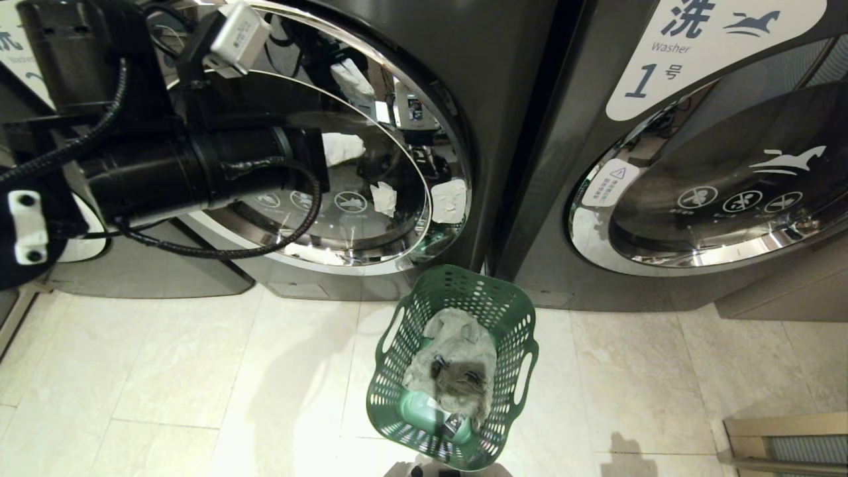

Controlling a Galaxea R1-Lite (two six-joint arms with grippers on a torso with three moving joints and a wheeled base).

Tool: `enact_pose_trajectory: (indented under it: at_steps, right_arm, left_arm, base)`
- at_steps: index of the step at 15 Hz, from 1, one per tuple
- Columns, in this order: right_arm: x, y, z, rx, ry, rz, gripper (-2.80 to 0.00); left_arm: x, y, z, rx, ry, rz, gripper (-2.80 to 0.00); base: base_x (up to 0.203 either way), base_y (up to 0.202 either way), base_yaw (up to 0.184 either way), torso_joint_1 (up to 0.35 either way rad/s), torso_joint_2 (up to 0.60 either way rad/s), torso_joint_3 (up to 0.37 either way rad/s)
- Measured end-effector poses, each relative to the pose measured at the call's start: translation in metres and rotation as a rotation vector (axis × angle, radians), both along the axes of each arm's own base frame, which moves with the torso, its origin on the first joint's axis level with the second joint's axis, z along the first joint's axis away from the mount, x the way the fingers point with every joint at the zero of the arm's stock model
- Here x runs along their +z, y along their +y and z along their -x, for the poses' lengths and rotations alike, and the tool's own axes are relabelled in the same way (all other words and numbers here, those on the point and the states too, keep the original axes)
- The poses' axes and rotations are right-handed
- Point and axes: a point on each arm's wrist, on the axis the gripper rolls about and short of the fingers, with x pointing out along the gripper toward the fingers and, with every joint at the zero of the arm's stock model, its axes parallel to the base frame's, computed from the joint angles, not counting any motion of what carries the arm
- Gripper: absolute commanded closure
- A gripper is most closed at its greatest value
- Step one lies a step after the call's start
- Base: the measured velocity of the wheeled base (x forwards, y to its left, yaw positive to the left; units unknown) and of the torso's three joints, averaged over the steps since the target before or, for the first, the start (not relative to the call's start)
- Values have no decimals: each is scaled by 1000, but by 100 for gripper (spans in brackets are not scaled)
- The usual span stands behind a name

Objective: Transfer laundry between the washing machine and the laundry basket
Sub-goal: Close the washing machine door with the left hand

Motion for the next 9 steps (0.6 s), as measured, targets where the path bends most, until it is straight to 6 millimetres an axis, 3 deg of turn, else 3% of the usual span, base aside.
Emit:
enact_pose_trajectory:
  at_steps: [5,9]
  right_arm:
    - [0,0,0,1,0,1,0]
    - [0,0,0,-2,0,0,0]
  left_arm:
    - [-40,-57,-10,-132,20,-118,0]
    - [-73,-106,-18,-20,-34,-130,0]
  base:
    - [0,0,0,0,0,0]
    - [0,0,0,0,0,0]
